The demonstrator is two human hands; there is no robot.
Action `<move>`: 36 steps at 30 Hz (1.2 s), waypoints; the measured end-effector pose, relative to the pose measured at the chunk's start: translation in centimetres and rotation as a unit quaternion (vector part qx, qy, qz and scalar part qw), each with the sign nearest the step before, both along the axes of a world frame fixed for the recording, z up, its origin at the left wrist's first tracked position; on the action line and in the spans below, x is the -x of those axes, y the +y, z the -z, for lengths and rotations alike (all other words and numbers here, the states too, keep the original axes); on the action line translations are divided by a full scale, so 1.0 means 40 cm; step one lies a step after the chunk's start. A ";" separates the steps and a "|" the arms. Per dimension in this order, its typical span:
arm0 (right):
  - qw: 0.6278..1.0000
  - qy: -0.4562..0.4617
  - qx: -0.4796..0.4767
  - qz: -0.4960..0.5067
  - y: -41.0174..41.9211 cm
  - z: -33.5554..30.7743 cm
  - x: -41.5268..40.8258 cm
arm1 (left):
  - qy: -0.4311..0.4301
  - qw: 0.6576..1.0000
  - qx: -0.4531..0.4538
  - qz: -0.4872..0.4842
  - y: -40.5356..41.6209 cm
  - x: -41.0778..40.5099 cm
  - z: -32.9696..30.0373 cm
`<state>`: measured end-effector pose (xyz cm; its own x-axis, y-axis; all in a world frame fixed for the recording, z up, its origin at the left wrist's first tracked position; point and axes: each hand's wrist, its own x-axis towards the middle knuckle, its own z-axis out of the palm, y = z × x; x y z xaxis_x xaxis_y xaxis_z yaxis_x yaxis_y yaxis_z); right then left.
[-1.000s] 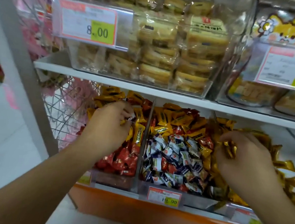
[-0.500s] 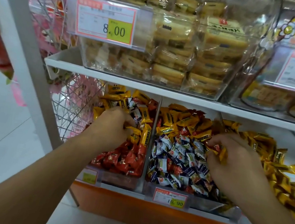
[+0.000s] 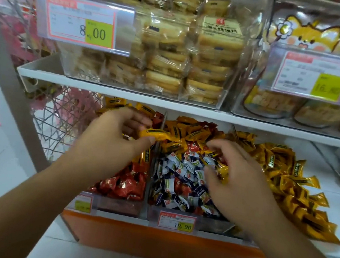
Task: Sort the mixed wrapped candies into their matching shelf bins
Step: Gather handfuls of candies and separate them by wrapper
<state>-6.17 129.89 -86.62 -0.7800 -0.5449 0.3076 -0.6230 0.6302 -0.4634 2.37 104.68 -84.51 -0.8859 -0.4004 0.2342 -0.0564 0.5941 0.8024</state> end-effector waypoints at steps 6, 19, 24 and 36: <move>0.995 -0.004 0.026 -0.096 -0.001 -0.011 -0.033 | -0.027 0.985 -0.096 0.142 0.145 0.003 0.016; 0.972 0.034 -0.005 0.233 0.166 0.009 0.123 | -0.006 0.998 0.040 0.039 0.101 0.016 0.027; 0.974 -0.017 -0.040 0.224 0.144 0.019 0.121 | -0.059 0.990 0.124 -0.043 0.014 0.030 0.041; 0.993 0.023 -0.015 0.111 0.031 0.031 0.041 | -0.142 0.971 0.190 0.016 -0.020 0.070 0.105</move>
